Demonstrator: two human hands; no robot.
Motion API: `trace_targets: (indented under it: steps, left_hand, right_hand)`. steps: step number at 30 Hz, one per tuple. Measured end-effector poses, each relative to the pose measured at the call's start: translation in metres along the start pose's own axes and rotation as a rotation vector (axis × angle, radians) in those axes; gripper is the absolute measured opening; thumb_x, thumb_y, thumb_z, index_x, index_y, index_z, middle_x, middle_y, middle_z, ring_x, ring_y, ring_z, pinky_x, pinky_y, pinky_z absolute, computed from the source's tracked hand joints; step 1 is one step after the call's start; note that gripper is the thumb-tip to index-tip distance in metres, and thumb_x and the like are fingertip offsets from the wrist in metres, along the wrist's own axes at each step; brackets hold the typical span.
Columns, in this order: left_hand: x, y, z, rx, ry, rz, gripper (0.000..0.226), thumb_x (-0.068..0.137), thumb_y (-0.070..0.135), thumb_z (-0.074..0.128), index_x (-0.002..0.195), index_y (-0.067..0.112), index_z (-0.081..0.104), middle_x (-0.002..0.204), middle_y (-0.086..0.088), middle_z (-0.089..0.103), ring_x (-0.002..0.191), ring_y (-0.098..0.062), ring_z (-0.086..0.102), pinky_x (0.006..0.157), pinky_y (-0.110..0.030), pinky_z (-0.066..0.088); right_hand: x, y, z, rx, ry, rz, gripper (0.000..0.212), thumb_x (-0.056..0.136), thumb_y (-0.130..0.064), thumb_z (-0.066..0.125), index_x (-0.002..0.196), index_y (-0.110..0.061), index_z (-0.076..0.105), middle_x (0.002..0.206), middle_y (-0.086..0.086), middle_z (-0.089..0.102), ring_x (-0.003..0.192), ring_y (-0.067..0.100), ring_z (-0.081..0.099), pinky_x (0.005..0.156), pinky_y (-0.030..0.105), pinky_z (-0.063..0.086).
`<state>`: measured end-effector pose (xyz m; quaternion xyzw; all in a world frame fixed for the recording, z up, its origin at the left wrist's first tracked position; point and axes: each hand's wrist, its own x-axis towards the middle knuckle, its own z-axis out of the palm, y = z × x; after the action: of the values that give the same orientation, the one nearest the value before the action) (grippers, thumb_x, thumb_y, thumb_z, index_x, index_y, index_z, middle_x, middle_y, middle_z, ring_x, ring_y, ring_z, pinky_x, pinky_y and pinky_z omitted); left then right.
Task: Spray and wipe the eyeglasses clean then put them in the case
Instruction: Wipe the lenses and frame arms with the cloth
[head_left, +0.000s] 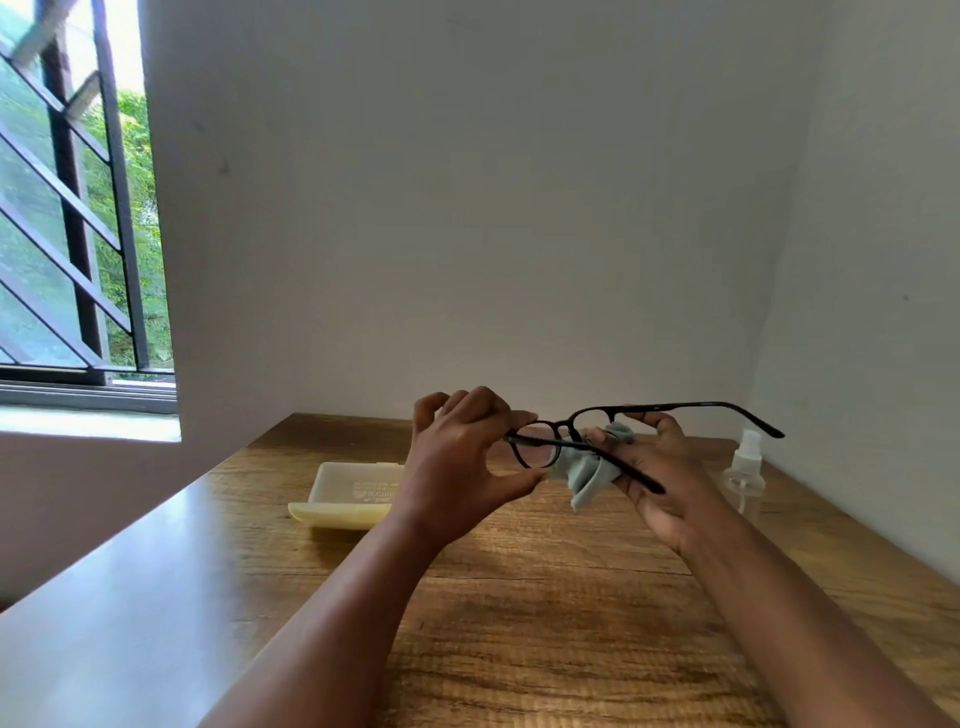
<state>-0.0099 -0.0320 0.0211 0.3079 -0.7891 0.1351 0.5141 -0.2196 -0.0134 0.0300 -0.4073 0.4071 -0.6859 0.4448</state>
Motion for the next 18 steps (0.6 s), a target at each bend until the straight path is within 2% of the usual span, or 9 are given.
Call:
trace_targets:
  steps: [2,4,7,9,13,15,18]
  left_hand:
    - [0.001,0.002,0.001,-0.060,0.010,-0.024,0.050,0.070,0.058,0.070,0.112,0.032,0.070,0.096,0.017,0.056,0.095,0.000,0.053,0.093,-0.028,0.029]
    - [0.002,0.004,0.000,-0.172,-0.008,-0.067,0.050,0.071,0.057,0.073,0.113,0.030,0.069,0.102,0.018,0.060,0.100,0.002,0.056,0.094,-0.030,0.036]
    - [0.004,0.008,-0.002,-0.433,-0.070,-0.147,0.049,0.073,0.043,0.081,0.115,0.023,0.068,0.112,0.016,0.064,0.108,0.001,0.059,0.093,-0.019,0.044]
    - [0.005,0.011,-0.002,-0.539,-0.103,-0.208,0.047,0.074,0.035,0.081,0.117,0.025,0.064,0.115,0.016,0.066,0.112,0.003,0.058,0.094,-0.014,0.043]
    - [0.004,0.012,0.003,-0.695,-0.072,-0.268,0.049,0.073,0.028,0.083,0.115,0.023,0.058,0.113,0.018,0.065,0.114,-0.007,0.060,0.100,-0.030,0.048]
    - [0.004,0.013,0.004,-0.731,-0.057,-0.265,0.051,0.075,0.031,0.081,0.117,0.017,0.057,0.118,0.008,0.066,0.116,-0.013,0.061,0.100,-0.041,0.050]
    - [0.005,0.012,0.005,-0.751,-0.020,-0.282,0.047,0.081,0.031,0.076,0.118,0.011,0.055,0.120,0.001,0.067,0.114,-0.017,0.063,0.097,-0.048,0.052]
  right_hand:
    - [0.003,0.001,-0.001,0.009,-0.014,0.025,0.059,0.078,0.003,0.072,0.129,-0.009,0.045,0.116,0.022,0.063,0.094,0.026,0.069,0.072,0.035,0.058]
    - [0.005,0.003,-0.001,0.031,-0.025,0.051,0.059,0.076,-0.001,0.074,0.129,-0.003,0.047,0.122,0.024,0.063,0.100,0.028,0.069,0.070,0.036,0.060]
    - [0.002,0.002,0.001,0.046,-0.033,0.070,0.032,0.082,0.004,0.068,0.109,-0.005,0.052,0.110,0.020,0.066,0.090,0.024,0.070,0.062,0.031,0.061]
    - [-0.002,0.001,0.004,0.053,-0.059,0.093,0.026,0.085,0.004,0.065,0.104,-0.006,0.051,0.100,0.017,0.067,0.083,0.022,0.069,0.058,0.029,0.060]
    - [-0.003,0.000,0.007,0.097,-0.061,0.131,0.043,0.083,0.002,0.067,0.121,-0.004,0.047,0.097,0.016,0.066,0.077,0.020,0.070,0.056,0.027,0.059]
    - [-0.004,0.000,0.008,0.091,-0.070,0.134,0.046,0.080,-0.002,0.070,0.120,-0.002,0.049,0.096,0.016,0.067,0.073,0.018,0.071,0.055,0.026,0.058]
    - [-0.005,0.002,0.010,0.029,-0.121,0.132,0.054,0.067,-0.015,0.076,0.114,0.000,0.053,0.098,0.017,0.067,0.073,0.019,0.071,0.056,0.027,0.057]
